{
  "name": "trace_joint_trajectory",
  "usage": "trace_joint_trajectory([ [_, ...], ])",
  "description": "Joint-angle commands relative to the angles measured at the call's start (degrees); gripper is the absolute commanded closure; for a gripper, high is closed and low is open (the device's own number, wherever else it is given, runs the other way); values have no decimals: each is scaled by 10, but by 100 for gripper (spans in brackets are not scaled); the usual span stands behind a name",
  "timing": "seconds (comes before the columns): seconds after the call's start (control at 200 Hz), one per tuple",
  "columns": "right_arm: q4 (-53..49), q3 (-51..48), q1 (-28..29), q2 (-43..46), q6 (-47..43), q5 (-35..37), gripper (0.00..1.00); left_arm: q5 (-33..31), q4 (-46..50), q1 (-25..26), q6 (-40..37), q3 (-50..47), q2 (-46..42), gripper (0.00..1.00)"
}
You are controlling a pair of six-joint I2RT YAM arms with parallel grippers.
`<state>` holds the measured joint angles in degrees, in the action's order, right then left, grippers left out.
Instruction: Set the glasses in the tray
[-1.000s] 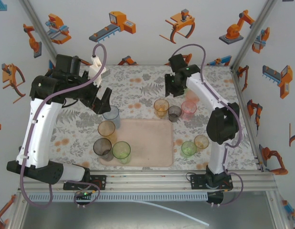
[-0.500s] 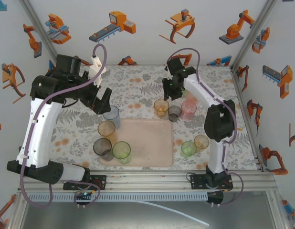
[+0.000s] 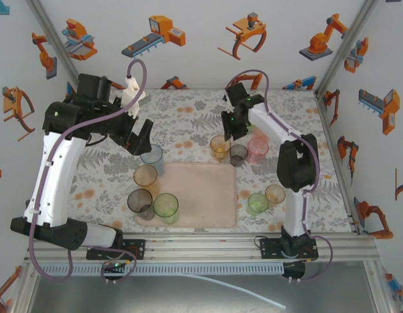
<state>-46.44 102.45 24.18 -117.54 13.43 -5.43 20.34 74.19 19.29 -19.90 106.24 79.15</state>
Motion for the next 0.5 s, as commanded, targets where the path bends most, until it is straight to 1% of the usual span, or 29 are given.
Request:
trace_joint_trajectory([
  [0.0,10,5,3,-17,-9,-8,63,0,5,-6,7,8,2,3],
  [0.355,10,23,9,-34,-12,6,70,-3,6,-12,8,8,-1,3],
  [0.496,10,24,10,-31,-13,9,78,-6,5,-14,6,9,-3,3],
])
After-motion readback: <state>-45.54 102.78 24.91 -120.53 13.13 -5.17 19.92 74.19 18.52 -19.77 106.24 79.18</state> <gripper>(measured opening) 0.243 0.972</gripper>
